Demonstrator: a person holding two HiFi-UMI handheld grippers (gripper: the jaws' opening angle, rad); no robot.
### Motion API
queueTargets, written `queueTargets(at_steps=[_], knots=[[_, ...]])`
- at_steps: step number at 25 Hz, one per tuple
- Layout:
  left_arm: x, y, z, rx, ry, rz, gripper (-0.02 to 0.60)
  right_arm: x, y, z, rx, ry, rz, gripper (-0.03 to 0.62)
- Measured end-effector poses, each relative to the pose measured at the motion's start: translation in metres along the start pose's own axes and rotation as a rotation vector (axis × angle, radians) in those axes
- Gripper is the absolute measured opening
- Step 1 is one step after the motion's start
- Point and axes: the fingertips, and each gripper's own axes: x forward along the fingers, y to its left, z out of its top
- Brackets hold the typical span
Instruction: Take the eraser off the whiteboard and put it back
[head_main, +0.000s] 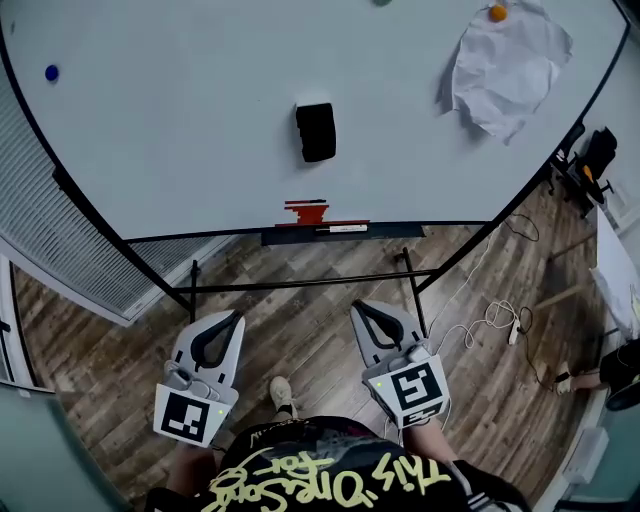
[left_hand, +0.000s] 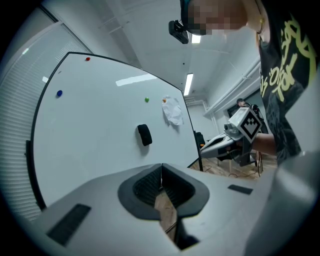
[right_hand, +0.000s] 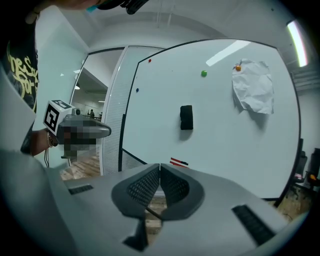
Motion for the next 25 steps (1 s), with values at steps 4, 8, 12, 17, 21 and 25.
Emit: queueTargets(at_steps=[4,8,12,17,21,25], knots=[[0.013,0.019,0.0,0.002,-0.003,-0.016,0.008,0.018,-0.006,0.009,0.012,-0.012,-0.022,0.011],[0.024,0.036,-0.003,-0.003,0.0,-0.032,0.008,0.037,-0.01,0.015,-0.001,-0.016,-0.036,0.011],[0.035,0.051,-0.007,-0.004,-0.002,-0.057,0.008,0.054,-0.014,0.017,-0.002,-0.007,-0.056,0.011],[0.047,0.068,-0.012,-0.012,-0.005,-0.086,0.008,0.073,-0.015,0.016,0.007,0.004,-0.082,0.011],[0.054,0.075,-0.016,-0.015,-0.005,-0.1,0.008,0.082,-0.015,0.017,0.015,0.006,-0.096,0.011],[0.058,0.078,-0.018,-0.028,-0.009,-0.102,0.008,0.086,-0.016,0.018,0.058,0.027,-0.109,0.011]])
